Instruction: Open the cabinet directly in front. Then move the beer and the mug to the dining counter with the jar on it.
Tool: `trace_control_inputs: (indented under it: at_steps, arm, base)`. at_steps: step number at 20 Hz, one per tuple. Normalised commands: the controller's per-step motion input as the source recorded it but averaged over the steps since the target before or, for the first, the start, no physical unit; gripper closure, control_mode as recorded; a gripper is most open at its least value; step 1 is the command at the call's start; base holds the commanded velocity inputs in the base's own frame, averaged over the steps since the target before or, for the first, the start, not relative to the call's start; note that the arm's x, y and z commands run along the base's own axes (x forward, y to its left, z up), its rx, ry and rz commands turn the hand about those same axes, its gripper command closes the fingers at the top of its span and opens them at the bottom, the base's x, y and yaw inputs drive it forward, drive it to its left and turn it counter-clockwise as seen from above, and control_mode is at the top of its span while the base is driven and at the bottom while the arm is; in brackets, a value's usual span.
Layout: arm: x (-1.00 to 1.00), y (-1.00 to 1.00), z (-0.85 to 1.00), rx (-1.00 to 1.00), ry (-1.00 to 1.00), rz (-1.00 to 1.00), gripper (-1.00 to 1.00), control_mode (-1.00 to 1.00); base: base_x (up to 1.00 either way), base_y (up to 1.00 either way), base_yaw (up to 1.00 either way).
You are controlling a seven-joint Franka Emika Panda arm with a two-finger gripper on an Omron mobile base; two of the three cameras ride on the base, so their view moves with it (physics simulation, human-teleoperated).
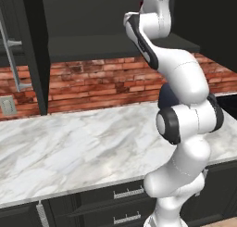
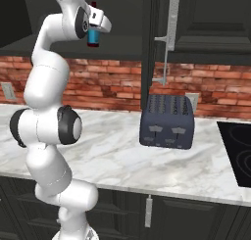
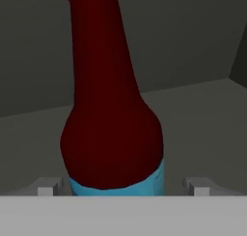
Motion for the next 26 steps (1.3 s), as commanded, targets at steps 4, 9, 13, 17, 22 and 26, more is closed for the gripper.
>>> trace_control_inputs:
  at_steps: [4, 9, 13, 17, 22, 26]
  arm:
    - [0.01, 0.0, 0.0, 0.0, 0.0, 0.0, 1.0, -1.0]
    - [0.0, 0.0, 0.0, 0.0, 0.0, 0.0, 1.0, -1.0]
    - [-0.62, 0.0, -0.03, 0.0, -0.03, 0.0, 1.0, -1.0]
    - [-1.0, 0.0, -0.17, 0.0, -0.15, 0.0, 1.0, -1.0]
    - [-1.0, 0.0, -0.38, 0.0, -0.26, 0.0, 1.0, -1.0]
    - [-1.0, -0.05, -0.52, 0.04, -0.22, 0.02, 1.0, -1.0]
  base:
    - [0.0, 0.0, 0.0]
    - [0.0, 0.0, 0.0]
    - [0.0, 0.0, 0.0]
    - [0.0, 0.0, 0.0]
    - [0.0, 0.0, 0.0]
    - [0.0, 0.0, 0.0]
